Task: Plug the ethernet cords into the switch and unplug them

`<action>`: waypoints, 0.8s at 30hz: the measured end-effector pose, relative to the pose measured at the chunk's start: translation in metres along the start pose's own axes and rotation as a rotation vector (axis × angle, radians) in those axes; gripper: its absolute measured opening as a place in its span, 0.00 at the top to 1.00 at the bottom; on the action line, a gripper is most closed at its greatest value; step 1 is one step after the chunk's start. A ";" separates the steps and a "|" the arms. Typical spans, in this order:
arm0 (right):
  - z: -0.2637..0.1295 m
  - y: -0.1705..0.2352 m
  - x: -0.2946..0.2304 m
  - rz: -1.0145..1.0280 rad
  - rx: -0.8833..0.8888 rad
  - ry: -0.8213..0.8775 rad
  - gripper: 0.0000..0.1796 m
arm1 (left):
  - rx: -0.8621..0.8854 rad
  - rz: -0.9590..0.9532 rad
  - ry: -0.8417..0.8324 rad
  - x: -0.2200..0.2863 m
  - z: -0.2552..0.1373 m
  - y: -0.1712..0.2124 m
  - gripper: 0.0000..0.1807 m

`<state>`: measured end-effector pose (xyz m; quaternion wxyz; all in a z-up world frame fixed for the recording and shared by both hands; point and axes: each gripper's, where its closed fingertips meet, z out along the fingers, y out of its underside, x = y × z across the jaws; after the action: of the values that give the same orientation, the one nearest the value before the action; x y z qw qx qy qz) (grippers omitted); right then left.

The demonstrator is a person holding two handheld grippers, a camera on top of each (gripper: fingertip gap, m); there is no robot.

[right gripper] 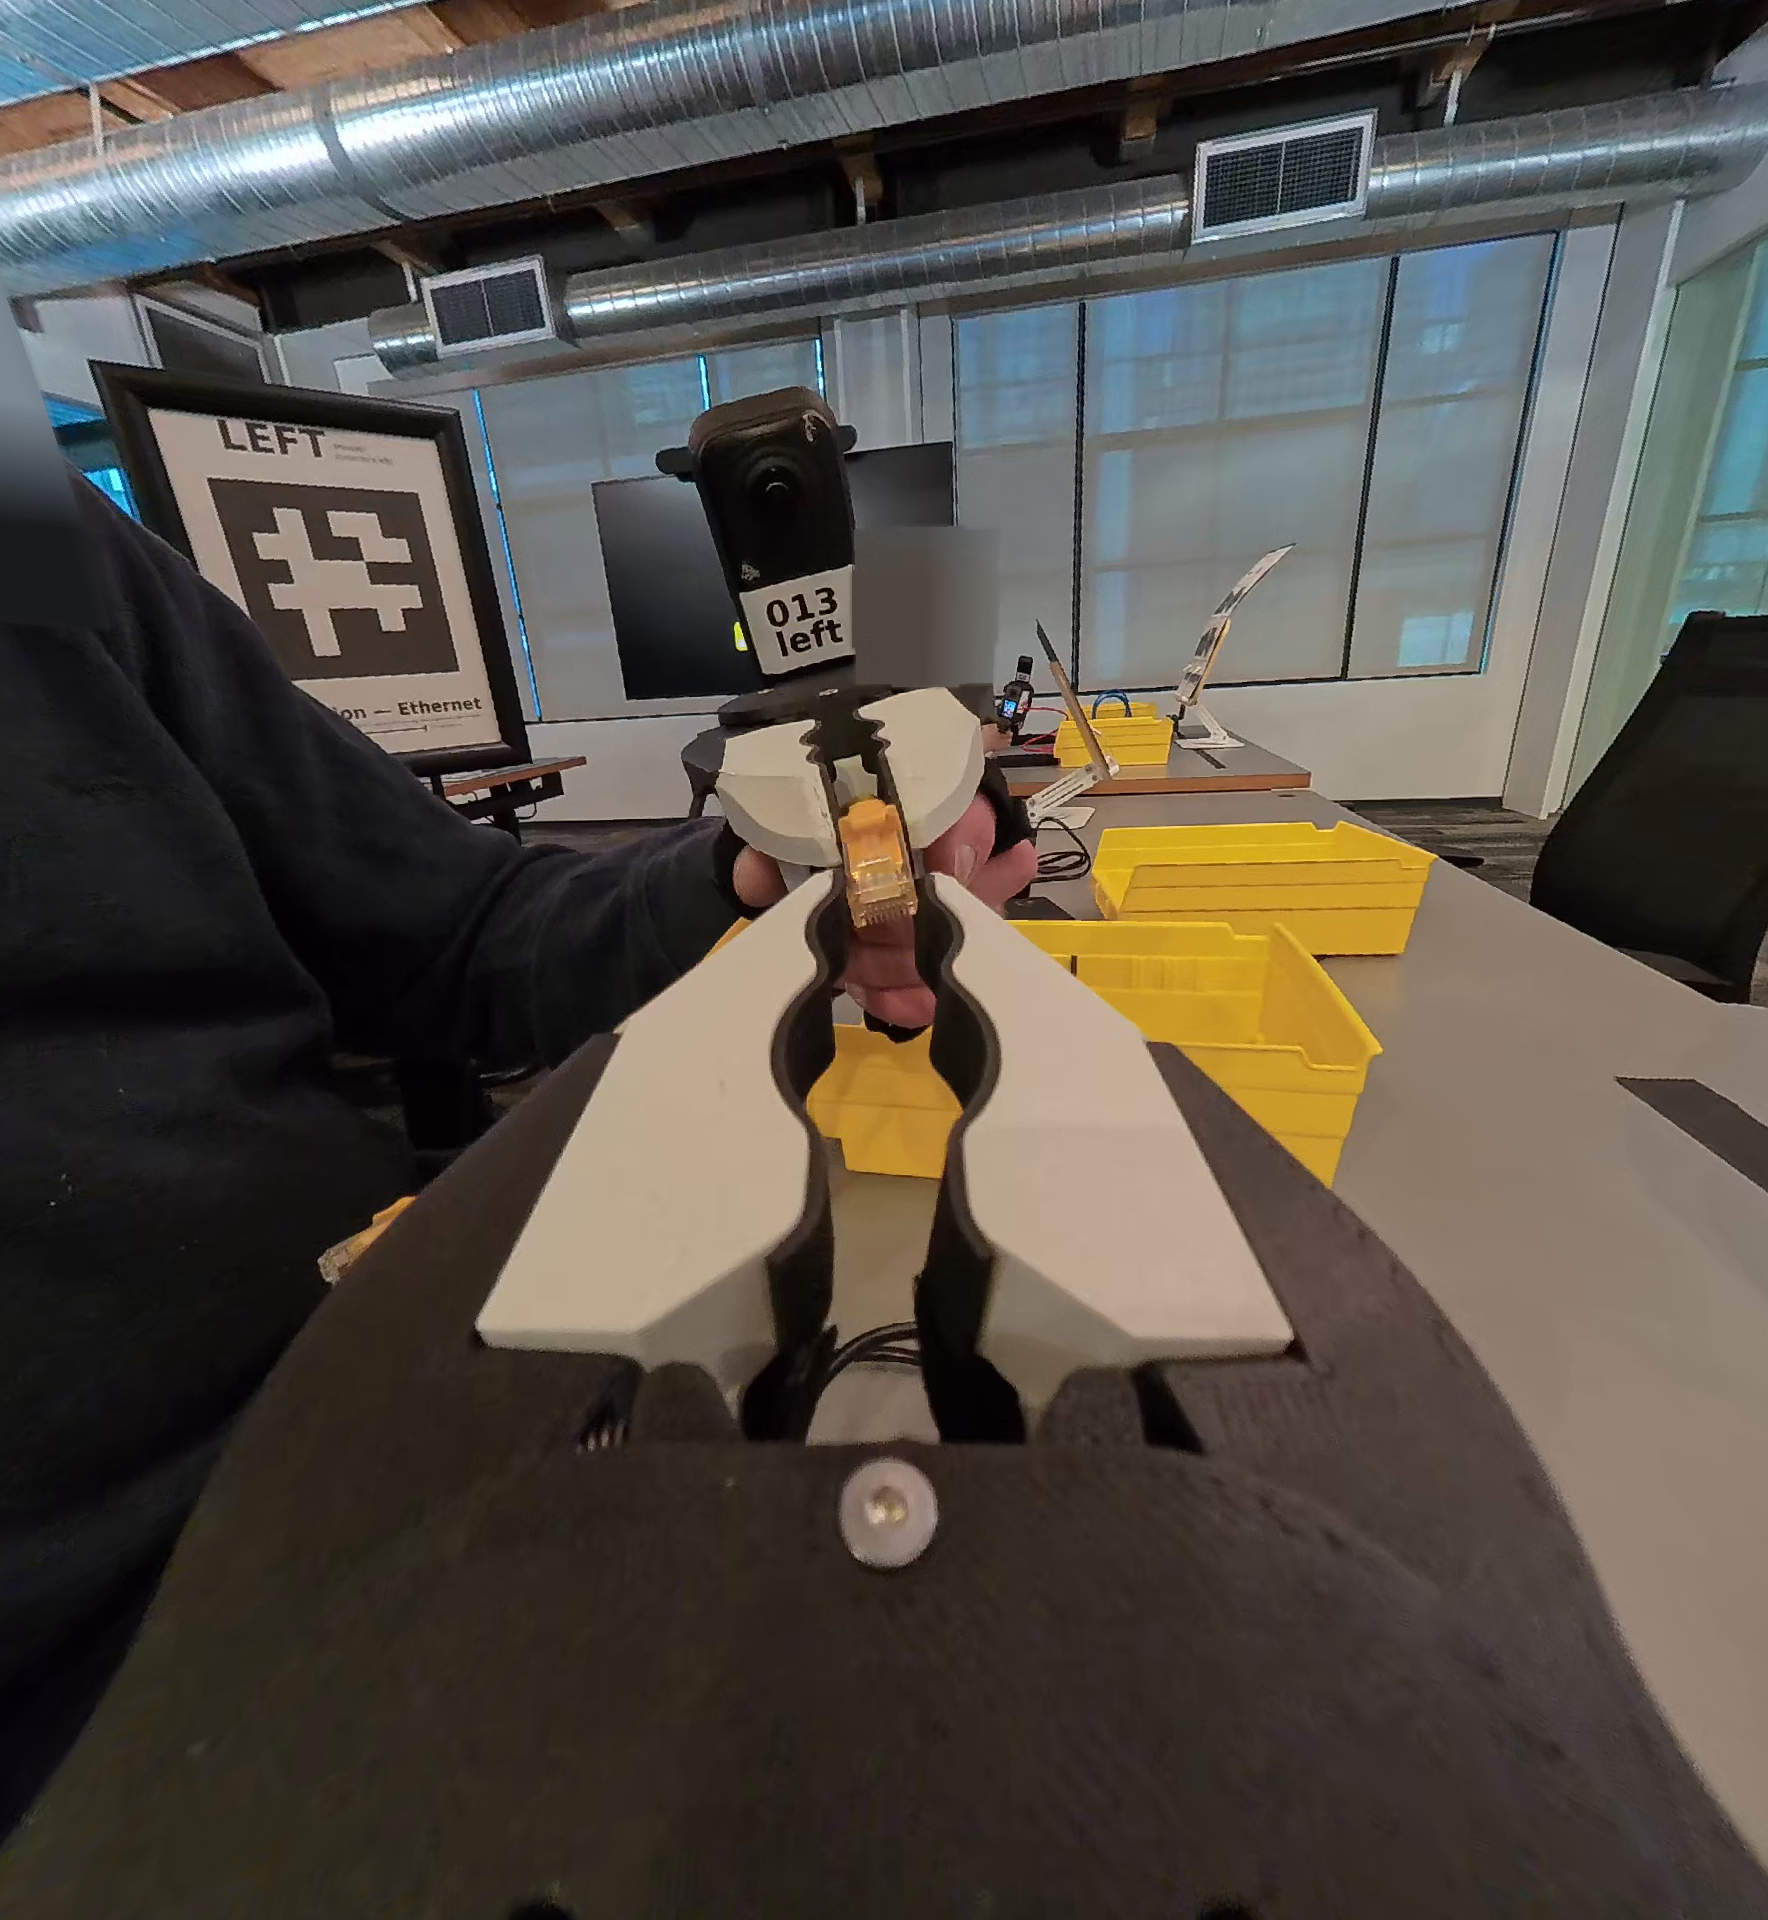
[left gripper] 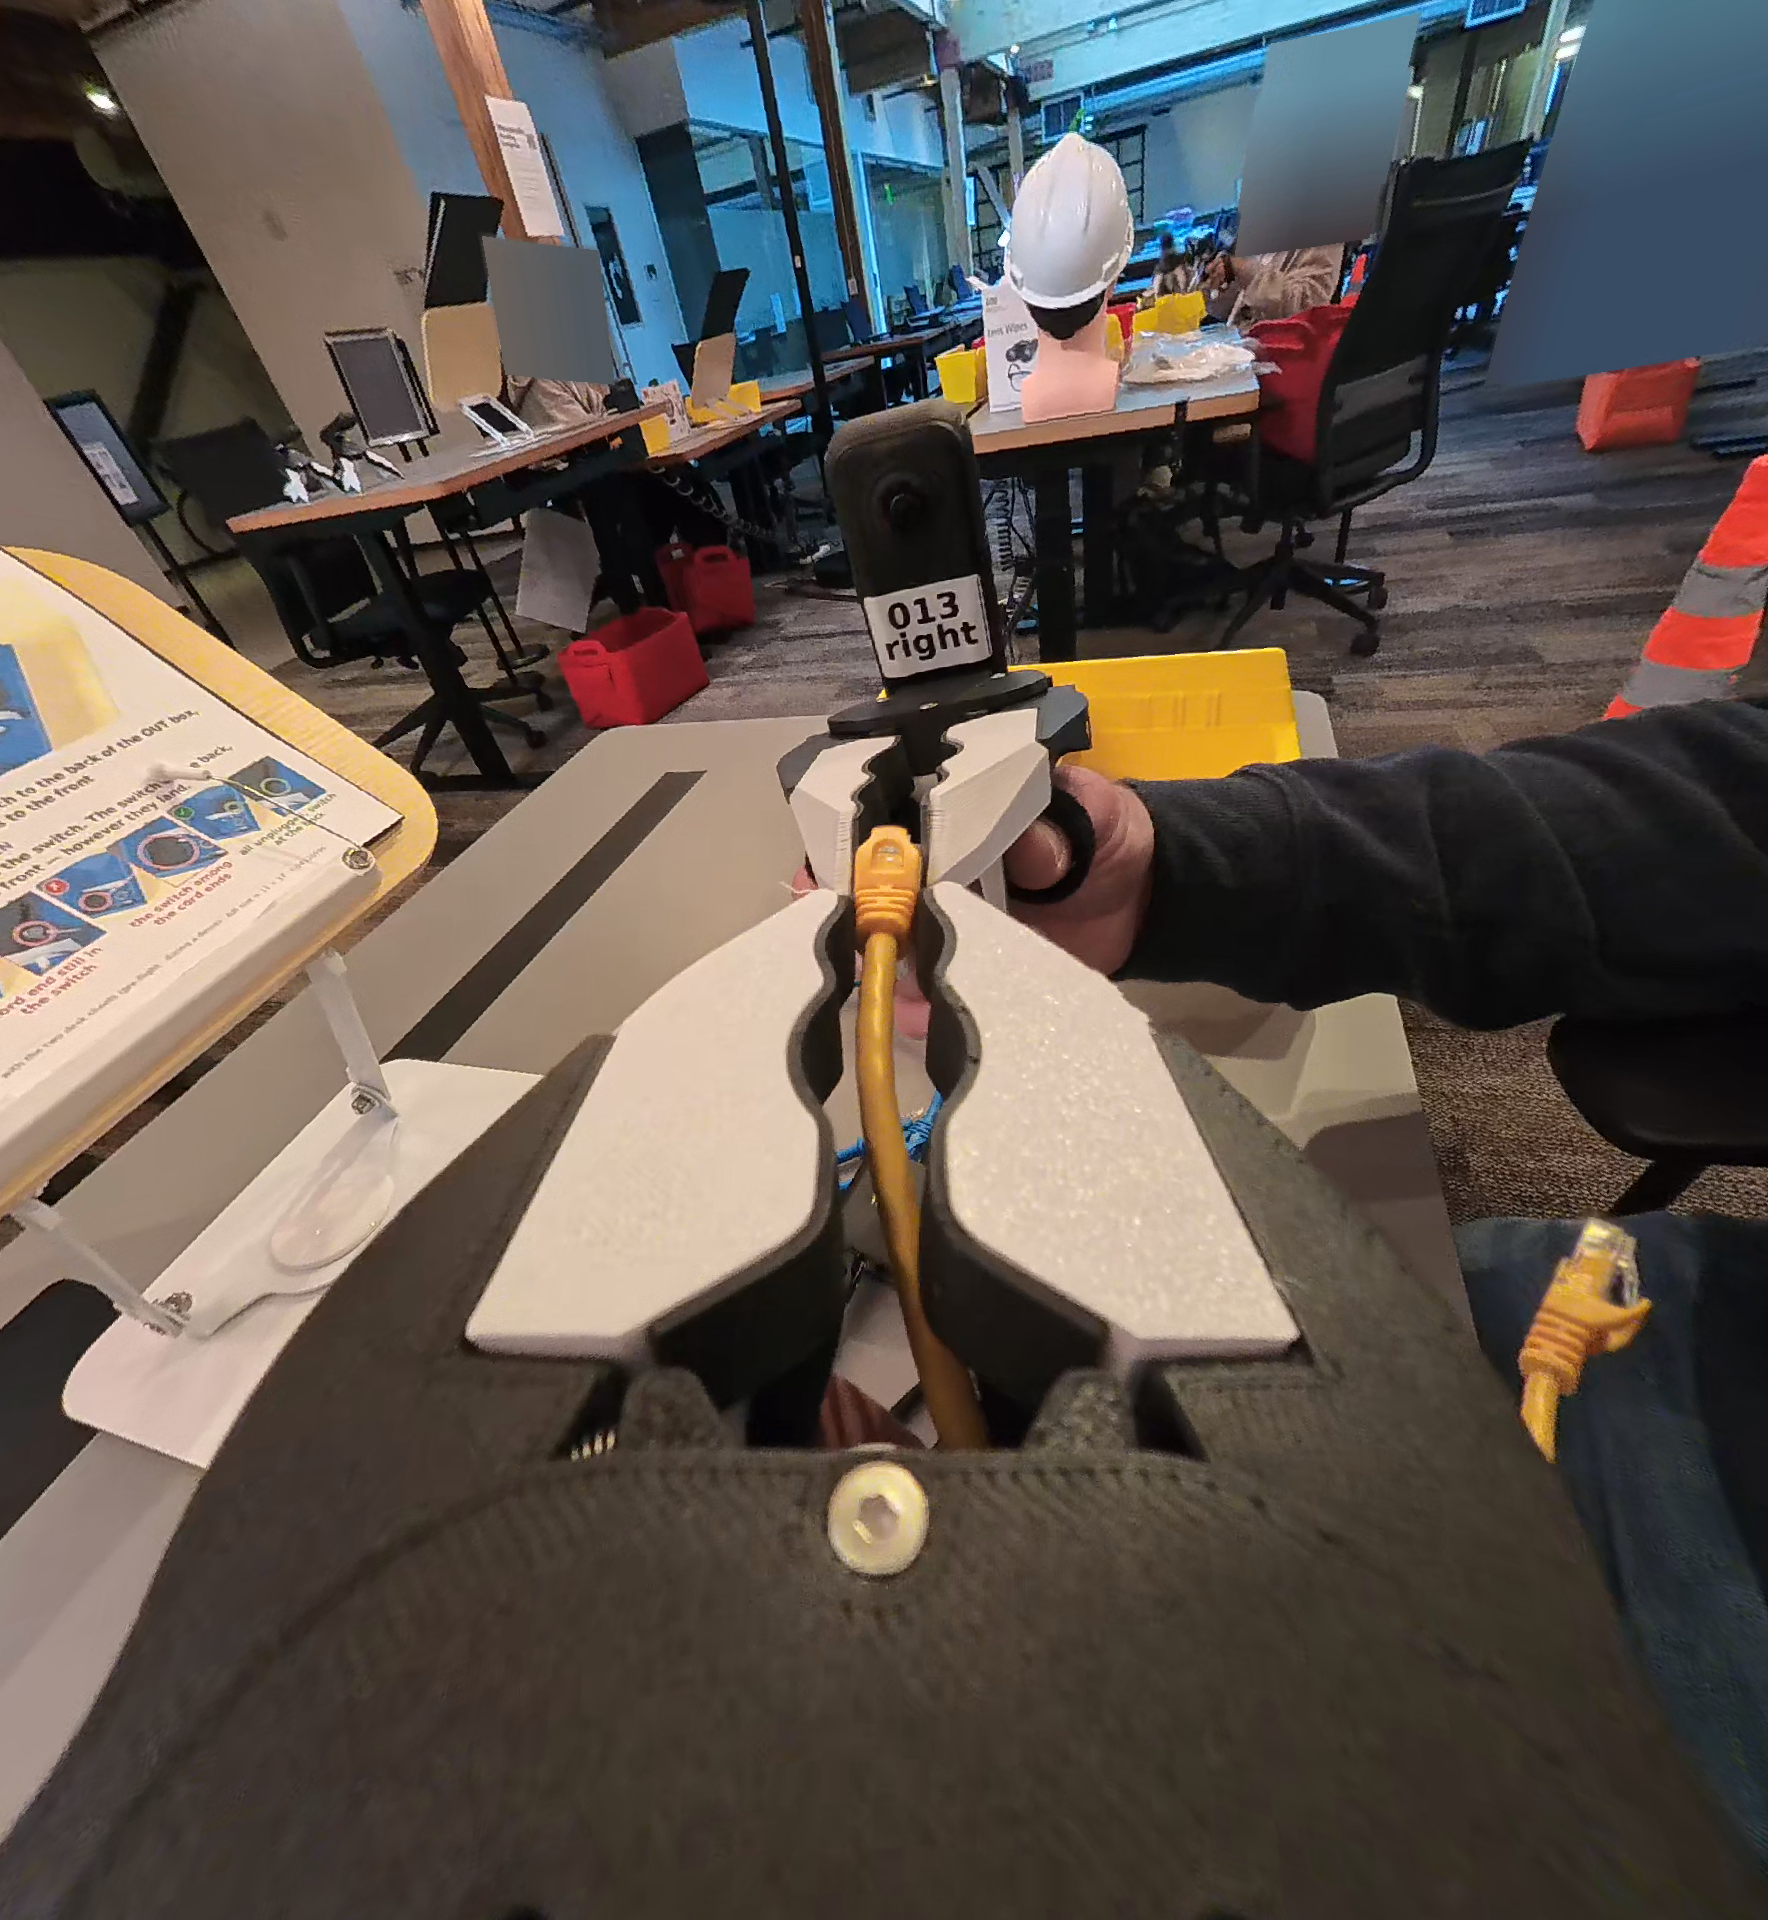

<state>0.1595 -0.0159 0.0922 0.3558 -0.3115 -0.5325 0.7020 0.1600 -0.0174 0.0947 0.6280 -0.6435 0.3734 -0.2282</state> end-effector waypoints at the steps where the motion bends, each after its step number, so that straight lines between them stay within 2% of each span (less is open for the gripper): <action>1: 0.000 0.000 0.000 0.002 -0.001 -0.002 0.94 | 0.000 -0.002 0.002 0.000 0.000 0.000 0.94; 8: 0.001 0.002 0.003 0.066 -0.018 0.002 0.93 | -0.044 -0.043 -0.009 -0.003 -0.001 0.004 0.94; 13: -0.016 0.013 0.020 0.056 -0.113 0.137 0.90 | -0.047 -0.111 -0.019 -0.011 -0.007 0.014 0.94; 18: -0.055 0.055 0.042 -0.023 -0.438 0.393 0.81 | -0.097 -0.147 -0.037 -0.020 -0.014 0.028 0.94; 21: -0.089 0.098 0.053 -0.021 -0.679 0.515 0.72 | -0.120 -0.163 -0.018 -0.020 -0.014 0.036 0.94; 24: -0.120 0.148 0.058 0.042 -0.859 0.556 0.64 | -0.128 -0.170 -0.002 -0.021 -0.015 0.041 0.94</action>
<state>0.2006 0.0685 -0.0832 0.3097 -0.6153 -0.6518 0.3174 0.1272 -0.0081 0.0598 0.5645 -0.7118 0.3306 -0.2557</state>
